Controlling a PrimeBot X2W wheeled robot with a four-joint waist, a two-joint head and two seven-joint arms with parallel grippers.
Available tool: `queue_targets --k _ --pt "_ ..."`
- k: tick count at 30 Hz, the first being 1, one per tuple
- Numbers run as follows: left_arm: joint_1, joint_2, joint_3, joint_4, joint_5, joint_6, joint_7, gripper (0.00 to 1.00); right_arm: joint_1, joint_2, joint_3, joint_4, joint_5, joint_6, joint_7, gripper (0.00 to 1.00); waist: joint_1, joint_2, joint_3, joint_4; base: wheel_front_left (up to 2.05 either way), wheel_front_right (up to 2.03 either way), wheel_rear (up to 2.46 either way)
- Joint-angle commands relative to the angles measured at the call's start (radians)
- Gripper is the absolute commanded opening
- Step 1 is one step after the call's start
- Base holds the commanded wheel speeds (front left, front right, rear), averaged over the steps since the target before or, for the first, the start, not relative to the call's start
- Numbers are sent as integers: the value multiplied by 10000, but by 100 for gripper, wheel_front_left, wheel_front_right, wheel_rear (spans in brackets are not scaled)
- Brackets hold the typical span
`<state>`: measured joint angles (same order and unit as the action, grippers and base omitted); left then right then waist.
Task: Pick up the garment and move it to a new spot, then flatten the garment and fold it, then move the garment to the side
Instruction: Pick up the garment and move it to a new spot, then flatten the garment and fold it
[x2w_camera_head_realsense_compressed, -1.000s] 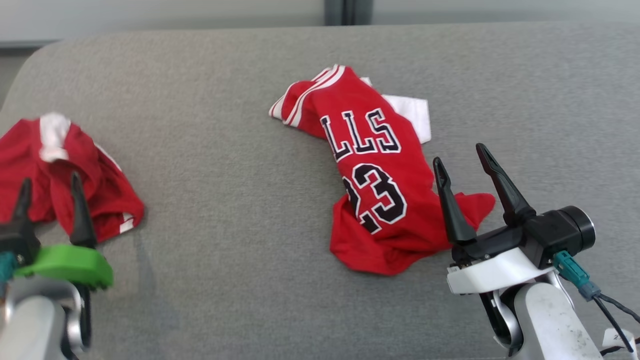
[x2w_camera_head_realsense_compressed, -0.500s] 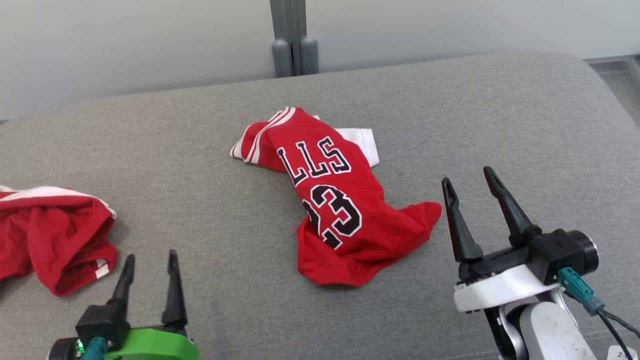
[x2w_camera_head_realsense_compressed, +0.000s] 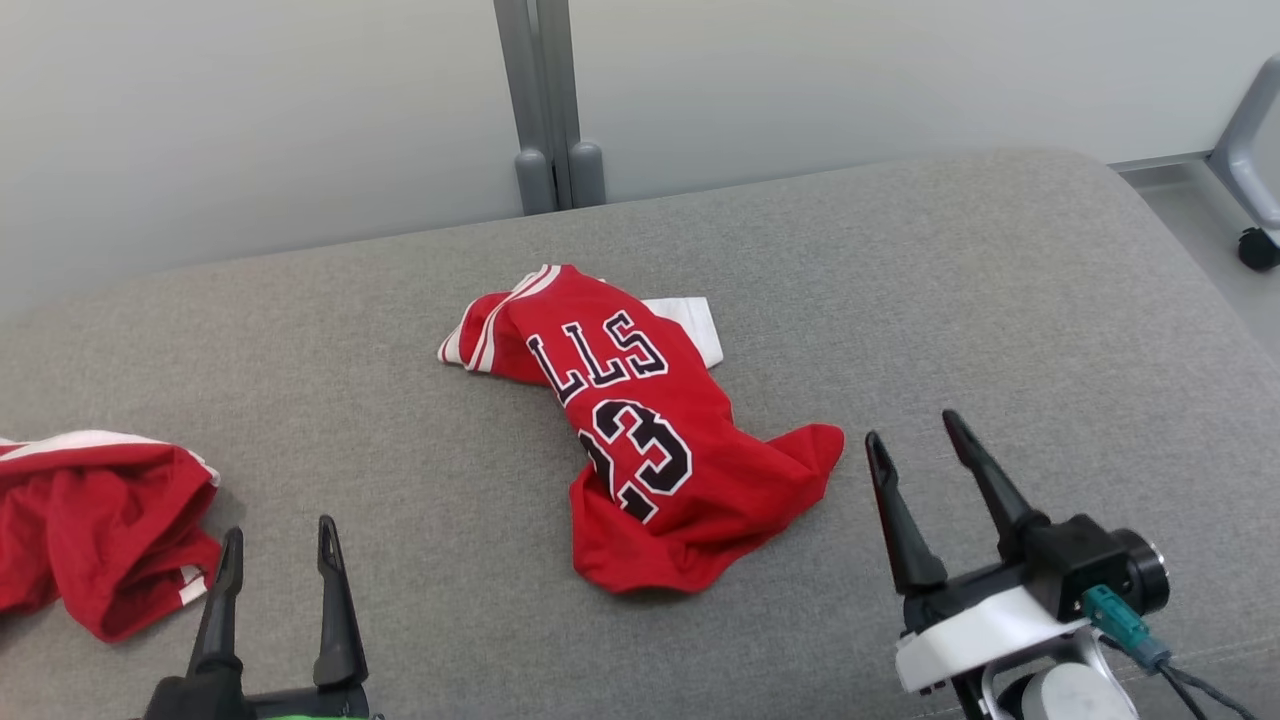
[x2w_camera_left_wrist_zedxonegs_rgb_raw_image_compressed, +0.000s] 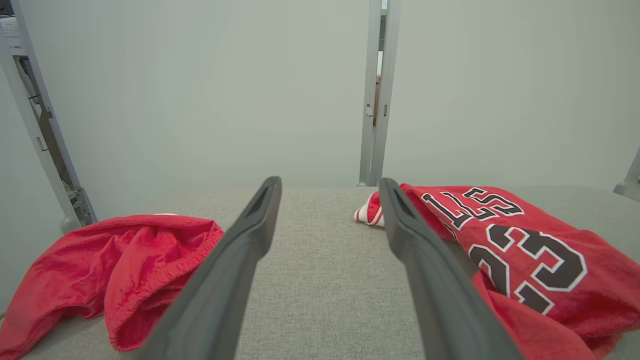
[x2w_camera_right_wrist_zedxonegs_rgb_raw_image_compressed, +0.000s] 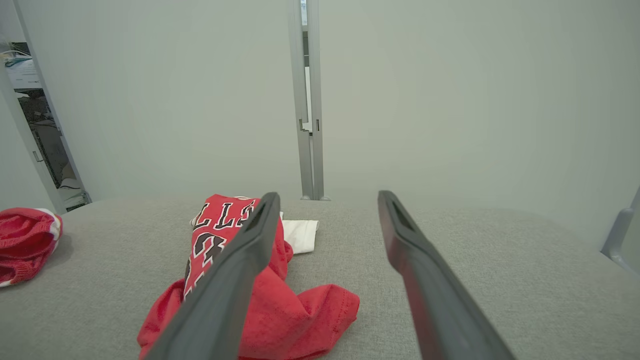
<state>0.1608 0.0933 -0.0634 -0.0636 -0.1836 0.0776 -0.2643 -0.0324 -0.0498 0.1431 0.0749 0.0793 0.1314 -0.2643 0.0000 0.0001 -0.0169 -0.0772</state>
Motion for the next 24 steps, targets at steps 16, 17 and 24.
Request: queue_targets --k 16,17,24 --pt "814 -409 495 195 1117 -1115 -1 100 443 -16 403 1062 332 -14 -3 100 0 -1 -367 -13 0 0 0" --pt "823 -413 498 206 1156 -1130 -1 100 443 -16 421 1076 349 -14 -3 100 0 -1 -367 12 0 0 0" --pt "873 -428 546 287 1084 -1108 -1 100 496 -16 473 1118 367 -14 -3 100 0 -1 -402 139 0 0 0"
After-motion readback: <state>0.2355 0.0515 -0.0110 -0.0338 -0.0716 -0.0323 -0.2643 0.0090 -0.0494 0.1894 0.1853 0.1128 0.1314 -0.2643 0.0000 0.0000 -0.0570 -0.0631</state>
